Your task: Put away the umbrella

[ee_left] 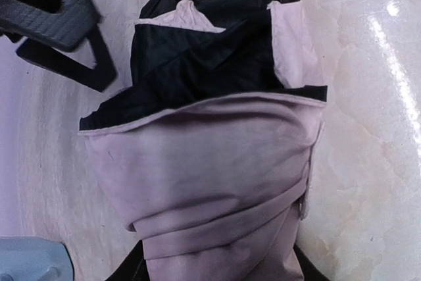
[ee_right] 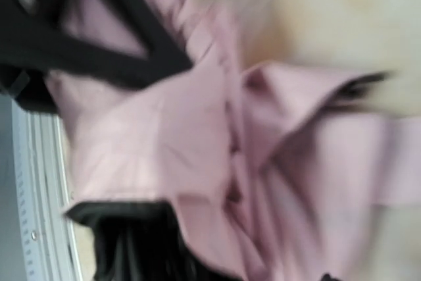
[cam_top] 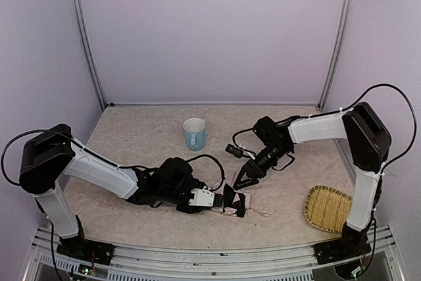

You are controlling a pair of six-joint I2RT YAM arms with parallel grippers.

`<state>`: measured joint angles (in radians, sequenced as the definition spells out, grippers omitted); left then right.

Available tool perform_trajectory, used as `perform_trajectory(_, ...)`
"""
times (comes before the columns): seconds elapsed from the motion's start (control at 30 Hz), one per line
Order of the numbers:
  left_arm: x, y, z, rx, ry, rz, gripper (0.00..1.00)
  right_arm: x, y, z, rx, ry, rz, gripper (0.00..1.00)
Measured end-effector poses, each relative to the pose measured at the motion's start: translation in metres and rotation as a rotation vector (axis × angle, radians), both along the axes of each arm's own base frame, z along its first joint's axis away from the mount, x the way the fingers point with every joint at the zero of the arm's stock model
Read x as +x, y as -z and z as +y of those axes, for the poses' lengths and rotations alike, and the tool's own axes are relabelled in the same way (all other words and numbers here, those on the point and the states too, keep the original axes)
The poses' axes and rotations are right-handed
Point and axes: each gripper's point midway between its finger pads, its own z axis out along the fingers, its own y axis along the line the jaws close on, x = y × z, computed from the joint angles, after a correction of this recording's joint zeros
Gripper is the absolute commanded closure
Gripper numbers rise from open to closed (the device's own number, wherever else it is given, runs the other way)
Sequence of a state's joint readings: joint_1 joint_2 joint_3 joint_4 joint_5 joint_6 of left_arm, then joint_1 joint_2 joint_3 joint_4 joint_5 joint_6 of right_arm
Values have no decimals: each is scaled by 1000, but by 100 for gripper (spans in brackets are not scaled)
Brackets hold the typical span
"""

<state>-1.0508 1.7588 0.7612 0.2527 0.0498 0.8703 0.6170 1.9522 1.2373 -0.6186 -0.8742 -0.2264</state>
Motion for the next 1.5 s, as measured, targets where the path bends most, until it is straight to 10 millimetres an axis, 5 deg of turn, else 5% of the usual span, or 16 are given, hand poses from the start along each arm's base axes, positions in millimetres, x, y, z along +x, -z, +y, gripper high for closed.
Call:
perform_trajectory(0.17, -3, 0, -1, -5, 9, -3, 70, 38, -32, -22, -1, 135, -104, 36)
perform_trajectory(0.47, -9, 1, -4, -15, 23, -9, 70, 104, 2, -14, -258, 346, -294, 38)
perform_trajectory(0.77, -9, 1, -4, -14, 23, -10, 70, 80, 39, 6, -456, 256, -415, 48)
perform_trajectory(0.97, -9, 1, -4, -12, 22, -10, 70, 75, 42, 4, -482, 254, -414, 100)
perform_trajectory(1.1, -9, 1, -4, -8, 21, -8, 75, 68, 42, 8, -451, 240, -376, 100)
perform_trajectory(1.3, -12, 0, -6, 0, 34, 18, 100, 70, 30, 18, -371, 233, -326, 100)
perform_trajectory(1.5, -11, 1, -13, 37, 48, 93, 100, 94, -4, 22, -270, 277, -330, 100)
